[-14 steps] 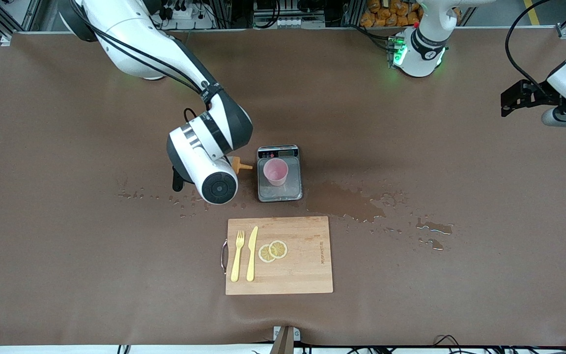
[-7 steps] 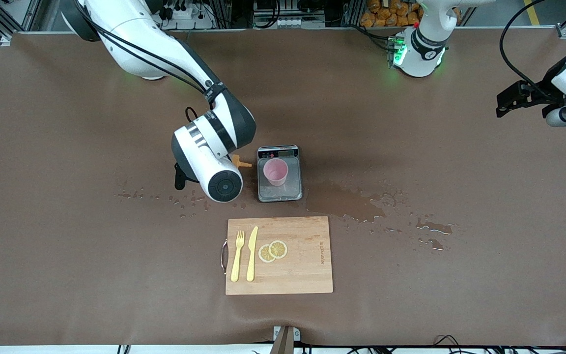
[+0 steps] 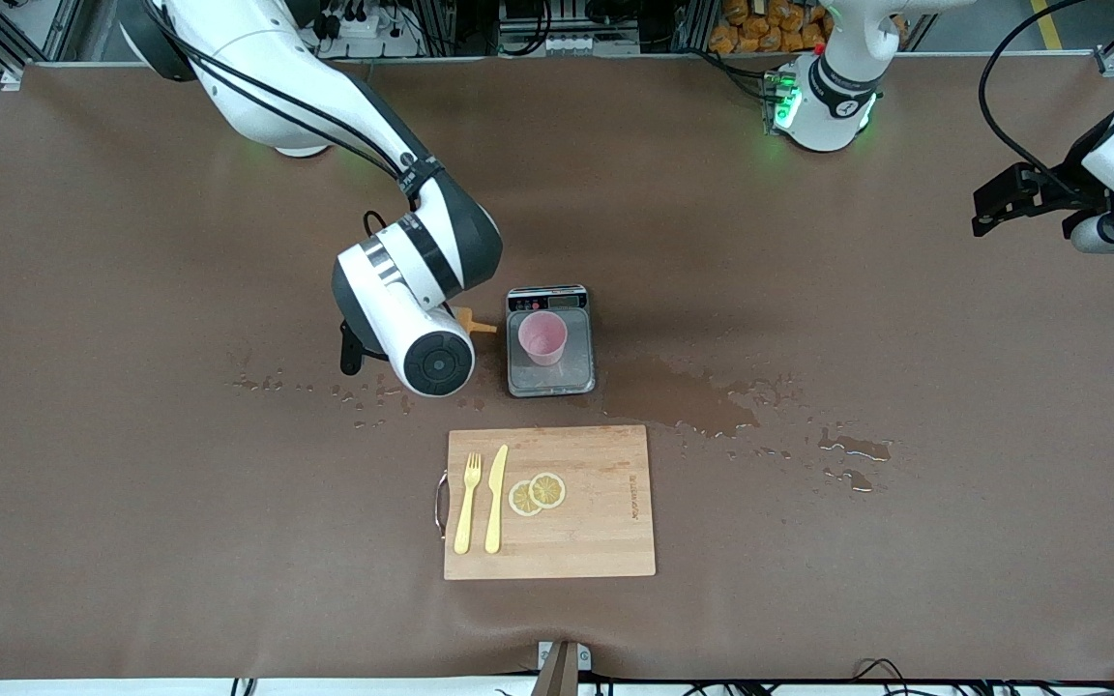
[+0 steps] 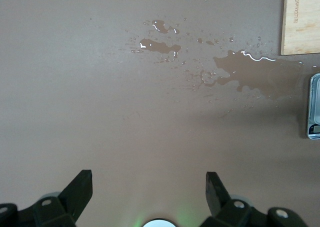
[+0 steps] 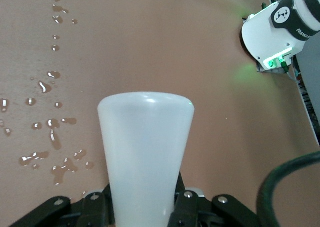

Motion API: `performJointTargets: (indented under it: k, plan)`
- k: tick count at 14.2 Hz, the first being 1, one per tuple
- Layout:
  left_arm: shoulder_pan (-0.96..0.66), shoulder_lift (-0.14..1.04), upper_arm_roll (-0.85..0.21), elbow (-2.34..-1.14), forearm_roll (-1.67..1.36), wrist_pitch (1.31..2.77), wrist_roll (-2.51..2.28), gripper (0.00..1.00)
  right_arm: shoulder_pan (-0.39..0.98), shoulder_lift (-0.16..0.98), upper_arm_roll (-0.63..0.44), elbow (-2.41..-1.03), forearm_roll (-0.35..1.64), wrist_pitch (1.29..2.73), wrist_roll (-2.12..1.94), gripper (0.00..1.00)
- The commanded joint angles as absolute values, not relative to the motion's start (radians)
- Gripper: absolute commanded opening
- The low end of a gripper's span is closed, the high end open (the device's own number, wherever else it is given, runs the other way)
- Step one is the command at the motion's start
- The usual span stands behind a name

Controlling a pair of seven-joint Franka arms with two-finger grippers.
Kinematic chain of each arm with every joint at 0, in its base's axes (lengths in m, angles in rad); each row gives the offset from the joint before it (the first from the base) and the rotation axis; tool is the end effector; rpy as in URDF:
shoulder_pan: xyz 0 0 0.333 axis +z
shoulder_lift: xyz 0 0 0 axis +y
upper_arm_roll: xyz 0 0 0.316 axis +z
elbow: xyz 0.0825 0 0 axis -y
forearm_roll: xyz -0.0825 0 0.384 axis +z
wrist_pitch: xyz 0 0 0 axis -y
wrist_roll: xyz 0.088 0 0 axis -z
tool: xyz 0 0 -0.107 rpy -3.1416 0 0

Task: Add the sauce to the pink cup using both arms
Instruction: 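Tilt the bottle nozzle over the pink cup with the right gripper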

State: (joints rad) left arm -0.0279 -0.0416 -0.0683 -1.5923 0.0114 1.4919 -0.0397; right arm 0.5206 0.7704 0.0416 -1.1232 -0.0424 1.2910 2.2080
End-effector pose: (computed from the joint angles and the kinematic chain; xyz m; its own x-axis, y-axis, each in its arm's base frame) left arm 0.5307 -0.0507 0.6303 0.9968 -0.0552 -0.0582 -0.0562 -0.9983 -0.0166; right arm 0.5835 0.3522 0.3210 0.0131 -0.9382 0.3460 -0.8806 0.1531 0.4485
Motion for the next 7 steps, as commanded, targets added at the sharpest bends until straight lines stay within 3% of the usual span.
performJointTargets:
  k: [1, 7]
  plan:
    - [-0.032, -0.029, -0.069, -1.582, 0.000, 1.497, -0.035, 1.00, 0.517, 0.765, 0.044, -1.097, -0.040, 1.293, 2.233, 0.00]
    - [-0.037, -0.028, -0.094, -1.546, -0.002, 1.497, -0.037, 1.00, 0.540, 0.781, 0.044, -1.101, -0.035, 1.361, 2.286, 0.00]
